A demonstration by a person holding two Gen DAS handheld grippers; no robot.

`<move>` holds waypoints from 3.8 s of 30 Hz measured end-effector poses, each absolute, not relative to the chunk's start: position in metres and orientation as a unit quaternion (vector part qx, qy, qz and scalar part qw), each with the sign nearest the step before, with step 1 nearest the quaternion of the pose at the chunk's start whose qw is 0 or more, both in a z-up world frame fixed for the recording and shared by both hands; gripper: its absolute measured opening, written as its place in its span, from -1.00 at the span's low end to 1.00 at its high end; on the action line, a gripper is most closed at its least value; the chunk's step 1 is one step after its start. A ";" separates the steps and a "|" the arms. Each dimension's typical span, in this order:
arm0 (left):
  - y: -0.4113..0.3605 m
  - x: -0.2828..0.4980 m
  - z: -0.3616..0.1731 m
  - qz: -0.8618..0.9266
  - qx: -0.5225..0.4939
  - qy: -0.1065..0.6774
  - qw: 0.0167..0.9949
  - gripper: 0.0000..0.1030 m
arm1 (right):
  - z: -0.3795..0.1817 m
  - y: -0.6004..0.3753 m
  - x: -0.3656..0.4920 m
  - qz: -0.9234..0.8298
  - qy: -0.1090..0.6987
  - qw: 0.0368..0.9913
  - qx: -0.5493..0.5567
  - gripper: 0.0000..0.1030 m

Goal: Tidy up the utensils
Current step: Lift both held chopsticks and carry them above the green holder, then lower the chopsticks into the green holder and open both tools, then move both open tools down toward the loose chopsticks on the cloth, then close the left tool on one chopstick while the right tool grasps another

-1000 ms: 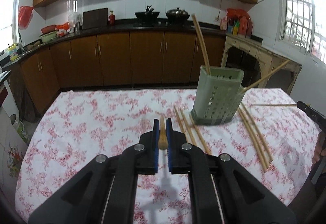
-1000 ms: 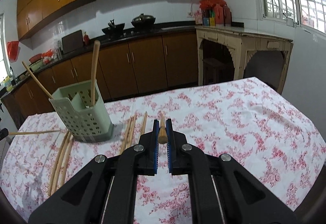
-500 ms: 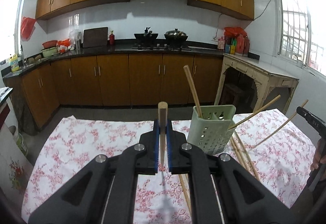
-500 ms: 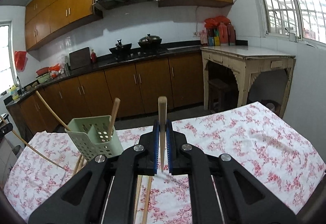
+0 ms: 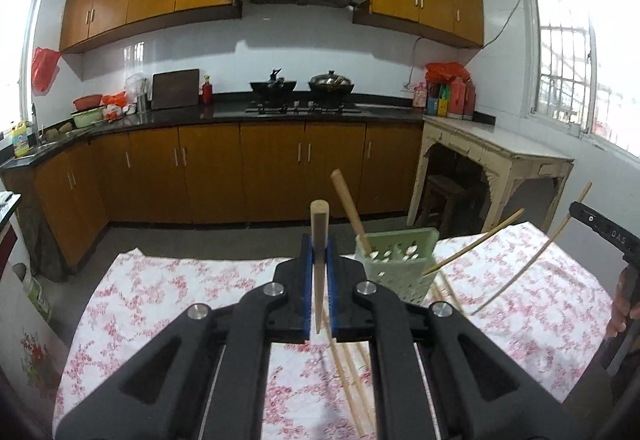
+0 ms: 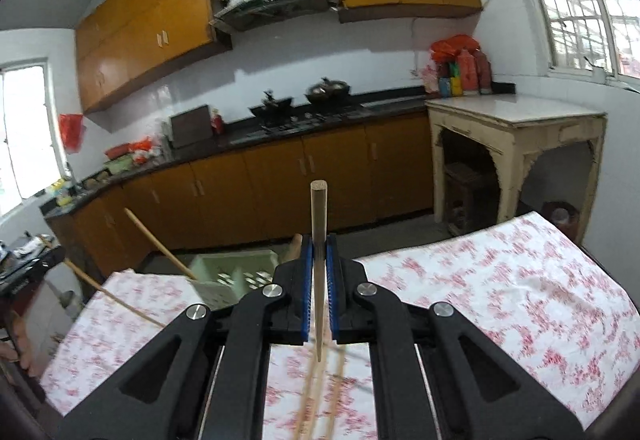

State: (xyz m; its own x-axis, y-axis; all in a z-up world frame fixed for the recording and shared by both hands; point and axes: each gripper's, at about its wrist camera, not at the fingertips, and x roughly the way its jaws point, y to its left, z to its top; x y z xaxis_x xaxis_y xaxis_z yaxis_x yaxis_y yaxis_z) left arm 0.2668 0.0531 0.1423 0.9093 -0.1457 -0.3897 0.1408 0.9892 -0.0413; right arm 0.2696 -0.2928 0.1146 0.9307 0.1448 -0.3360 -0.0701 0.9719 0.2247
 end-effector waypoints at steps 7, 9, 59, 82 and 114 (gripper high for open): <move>0.035 0.260 0.190 -0.110 -0.010 0.163 0.980 -0.86 | 0.159 -0.278 0.269 0.111 0.137 0.977 0.117 -0.86; 0.027 0.261 0.202 -0.115 -0.006 0.151 0.982 -0.86 | 0.168 -0.273 0.272 0.111 0.125 0.980 0.108 -0.86; 0.039 0.307 0.166 -0.058 -0.030 0.196 0.978 0.07 | 0.145 -0.238 0.313 0.090 0.167 0.979 0.080 -0.40; 0.058 0.282 -0.026 -0.023 -0.011 0.352 0.936 0.20 | -0.055 -0.265 0.308 0.024 0.389 0.916 0.098 -0.39; 0.009 0.294 -0.083 -0.069 0.014 0.432 0.899 -0.59 | -0.093 -0.282 0.319 -0.050 0.428 0.899 0.078 -0.85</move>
